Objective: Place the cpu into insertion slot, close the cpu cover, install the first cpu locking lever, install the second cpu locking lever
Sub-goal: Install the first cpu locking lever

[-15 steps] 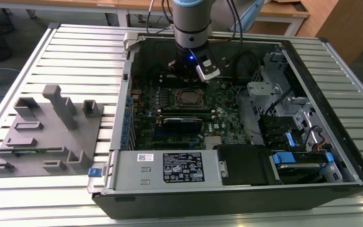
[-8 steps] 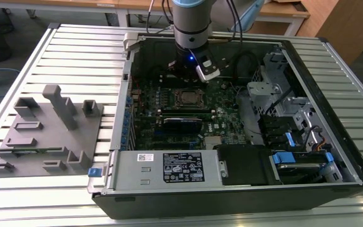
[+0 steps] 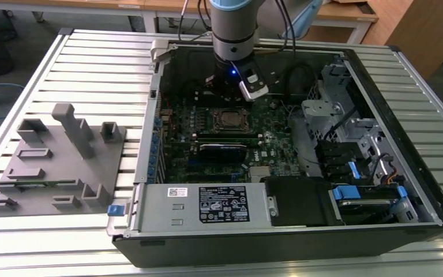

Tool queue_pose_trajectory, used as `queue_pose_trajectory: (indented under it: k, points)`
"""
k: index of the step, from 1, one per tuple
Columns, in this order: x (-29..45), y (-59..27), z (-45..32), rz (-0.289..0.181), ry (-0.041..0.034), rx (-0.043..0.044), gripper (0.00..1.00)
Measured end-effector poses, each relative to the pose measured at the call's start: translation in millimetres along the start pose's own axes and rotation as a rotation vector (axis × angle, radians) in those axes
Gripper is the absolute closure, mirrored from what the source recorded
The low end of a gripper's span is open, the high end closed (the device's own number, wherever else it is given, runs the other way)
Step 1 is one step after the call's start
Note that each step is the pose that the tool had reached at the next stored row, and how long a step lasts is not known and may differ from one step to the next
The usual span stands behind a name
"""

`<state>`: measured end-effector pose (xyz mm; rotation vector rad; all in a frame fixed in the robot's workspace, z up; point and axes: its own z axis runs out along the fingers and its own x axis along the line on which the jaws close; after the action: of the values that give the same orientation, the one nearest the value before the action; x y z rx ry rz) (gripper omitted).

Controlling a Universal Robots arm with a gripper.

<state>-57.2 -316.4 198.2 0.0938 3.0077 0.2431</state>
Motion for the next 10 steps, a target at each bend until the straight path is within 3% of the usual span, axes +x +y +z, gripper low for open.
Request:
queue_pose_trajectory:
  k: [10]
  points:
    - [-2.7, -0.1, 1.5, 0.0, -0.0001, 0.0008, 0.89]
